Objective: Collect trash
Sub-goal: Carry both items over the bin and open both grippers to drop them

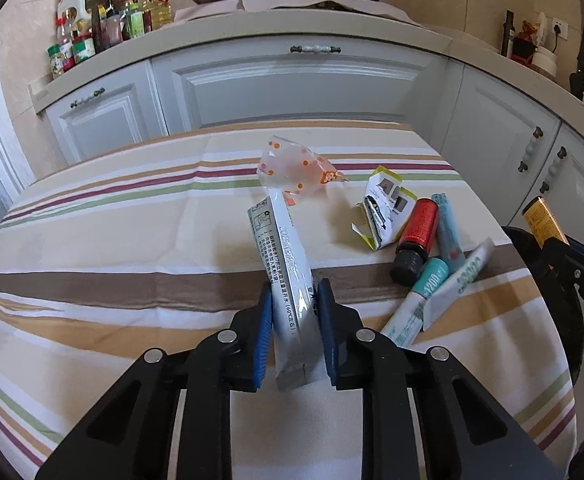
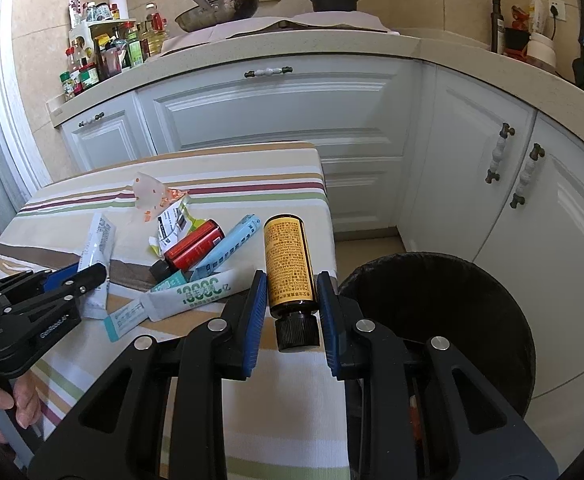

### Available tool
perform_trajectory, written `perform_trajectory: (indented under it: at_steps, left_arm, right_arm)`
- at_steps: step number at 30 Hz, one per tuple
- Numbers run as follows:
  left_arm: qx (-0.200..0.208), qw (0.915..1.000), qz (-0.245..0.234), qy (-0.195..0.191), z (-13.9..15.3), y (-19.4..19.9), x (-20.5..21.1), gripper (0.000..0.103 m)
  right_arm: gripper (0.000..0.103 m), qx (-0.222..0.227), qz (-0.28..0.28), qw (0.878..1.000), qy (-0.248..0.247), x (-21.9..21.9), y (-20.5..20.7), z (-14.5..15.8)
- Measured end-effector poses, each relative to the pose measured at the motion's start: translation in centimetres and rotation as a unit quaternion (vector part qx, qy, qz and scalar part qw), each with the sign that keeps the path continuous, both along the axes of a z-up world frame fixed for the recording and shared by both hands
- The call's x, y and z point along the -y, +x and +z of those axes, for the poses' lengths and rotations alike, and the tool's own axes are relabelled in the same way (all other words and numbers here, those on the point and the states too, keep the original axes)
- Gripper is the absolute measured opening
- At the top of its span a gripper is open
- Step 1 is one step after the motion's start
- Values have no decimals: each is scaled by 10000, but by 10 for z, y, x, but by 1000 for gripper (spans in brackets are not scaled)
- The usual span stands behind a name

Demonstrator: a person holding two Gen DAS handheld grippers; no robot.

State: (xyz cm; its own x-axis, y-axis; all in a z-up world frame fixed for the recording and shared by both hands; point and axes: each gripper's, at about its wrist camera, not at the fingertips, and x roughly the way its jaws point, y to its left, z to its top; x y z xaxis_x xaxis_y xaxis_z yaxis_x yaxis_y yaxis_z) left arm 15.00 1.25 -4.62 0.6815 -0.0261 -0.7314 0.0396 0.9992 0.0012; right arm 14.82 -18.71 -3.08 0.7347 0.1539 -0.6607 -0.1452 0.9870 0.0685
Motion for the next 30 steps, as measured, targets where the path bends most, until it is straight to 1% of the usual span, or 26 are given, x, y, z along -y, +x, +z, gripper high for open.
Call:
perform_trajectory:
  at_steps: [3,7,9,14,22,30]
  left_arm:
    - [144,9998,-72,67,10,-12,4,23]
    - [300,9993,-225,42,23,-23,13,23]
    - [391,9986,-360,39,30,-29,23,23]
    - [468,9962,-735,28,37,-36,50,23]
    - [536,9880,-1445,48,40,-44,110,23]
    - [516,9798,-1927,162,33,-45,157,23]
  right_arm:
    - [25,34,-24,10000,4,3,-5,3]
    - [25,86,-135,9999,21,13,-16,8]
    - [25,111,-202,9997,21,19,-21,10]
    - [25,164,-497,9986,29,45,-34,14]
    - [25,179,-970,9951,44,87,-51,12]
    - [25,176,-1313,9912,65,120,-57,6]
